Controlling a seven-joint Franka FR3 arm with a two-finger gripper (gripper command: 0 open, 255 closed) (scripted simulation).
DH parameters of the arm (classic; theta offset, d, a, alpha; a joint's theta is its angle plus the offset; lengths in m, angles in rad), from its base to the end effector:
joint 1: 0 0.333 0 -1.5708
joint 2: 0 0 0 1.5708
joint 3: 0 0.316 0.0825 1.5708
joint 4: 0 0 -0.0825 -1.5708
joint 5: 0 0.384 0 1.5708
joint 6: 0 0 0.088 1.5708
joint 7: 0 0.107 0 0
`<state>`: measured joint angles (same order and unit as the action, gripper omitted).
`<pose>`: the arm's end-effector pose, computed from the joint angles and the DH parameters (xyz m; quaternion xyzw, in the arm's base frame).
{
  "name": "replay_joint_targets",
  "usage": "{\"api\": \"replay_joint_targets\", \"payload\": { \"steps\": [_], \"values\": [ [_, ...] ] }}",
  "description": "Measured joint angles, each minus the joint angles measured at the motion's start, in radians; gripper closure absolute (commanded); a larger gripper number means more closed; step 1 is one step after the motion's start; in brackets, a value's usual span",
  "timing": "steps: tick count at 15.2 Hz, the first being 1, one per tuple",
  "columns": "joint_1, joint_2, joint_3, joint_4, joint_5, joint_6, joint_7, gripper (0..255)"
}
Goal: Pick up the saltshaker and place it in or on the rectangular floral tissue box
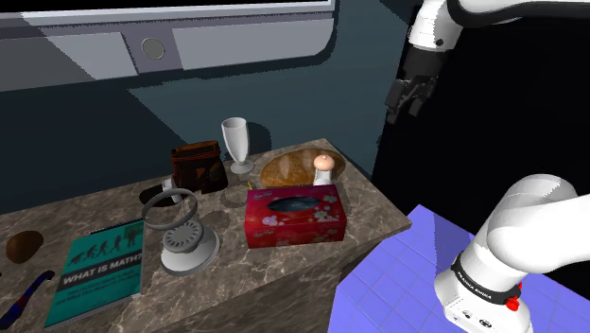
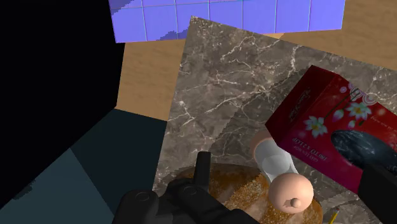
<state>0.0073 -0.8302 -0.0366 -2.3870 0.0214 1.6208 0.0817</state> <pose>0.2999 -0.0101 0.5937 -0.9979 0.0501 -0.0310 0.0252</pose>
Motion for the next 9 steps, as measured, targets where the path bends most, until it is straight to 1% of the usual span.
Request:
{"api": "replay_joint_targets", "payload": {
  "steps": [2, 7, 9],
  "values": [
    [-0.001, 0.013, 0.005, 0.0, 0.002, 0.013, 0.008, 0],
    [-0.004, 0.121, 0.061, -0.034, 0.025, 0.156, 0.1, 0],
    [-0.005, 0.195, 0.089, -0.022, 0.033, 0.219, 0.146, 0]
  ]
}}
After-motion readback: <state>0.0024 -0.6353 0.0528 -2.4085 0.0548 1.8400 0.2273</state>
